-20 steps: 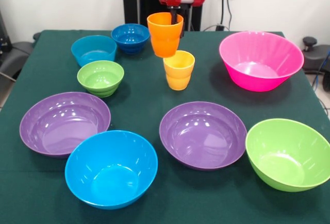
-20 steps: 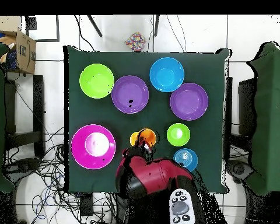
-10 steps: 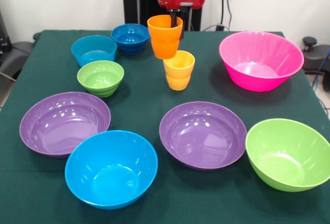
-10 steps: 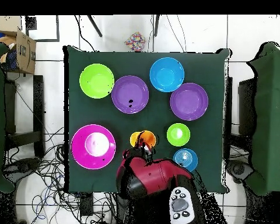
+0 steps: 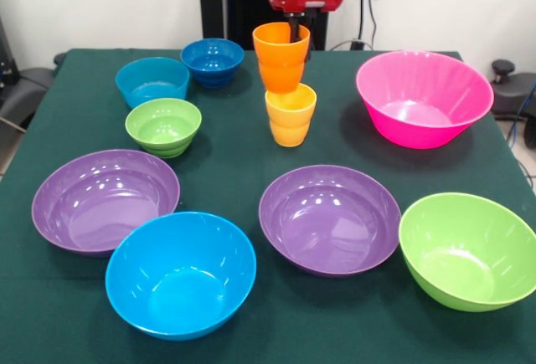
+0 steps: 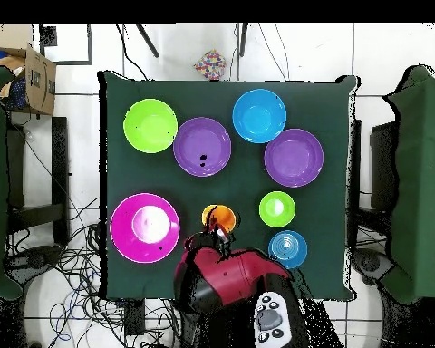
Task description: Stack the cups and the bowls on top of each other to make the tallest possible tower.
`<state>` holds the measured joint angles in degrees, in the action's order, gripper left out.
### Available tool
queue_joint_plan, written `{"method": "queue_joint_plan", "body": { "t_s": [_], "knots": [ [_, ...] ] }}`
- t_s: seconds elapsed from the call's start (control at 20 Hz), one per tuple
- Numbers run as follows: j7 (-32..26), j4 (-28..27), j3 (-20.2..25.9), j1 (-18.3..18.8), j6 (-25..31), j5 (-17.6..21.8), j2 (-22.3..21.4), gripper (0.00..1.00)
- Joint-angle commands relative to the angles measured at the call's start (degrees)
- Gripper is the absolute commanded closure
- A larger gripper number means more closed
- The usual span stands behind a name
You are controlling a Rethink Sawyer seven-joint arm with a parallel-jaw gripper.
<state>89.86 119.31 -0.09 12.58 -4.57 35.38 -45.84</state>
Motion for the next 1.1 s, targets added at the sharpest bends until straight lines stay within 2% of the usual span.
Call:
{"method": "queue_joint_plan", "body": {
  "t_s": [0.05, 0.55, 1.1],
  "knots": [
    [10.50, 2.75, 2.63, -1.77, -1.26, -2.36, -0.20, 1.00],
    [11.93, 1.42, 1.07, -4.55, -3.38, -3.42, 2.40, 1.00],
    [12.12, -1.20, 0.02, -4.61, -5.89, -2.74, 7.00, 1.00]
  ]
}}
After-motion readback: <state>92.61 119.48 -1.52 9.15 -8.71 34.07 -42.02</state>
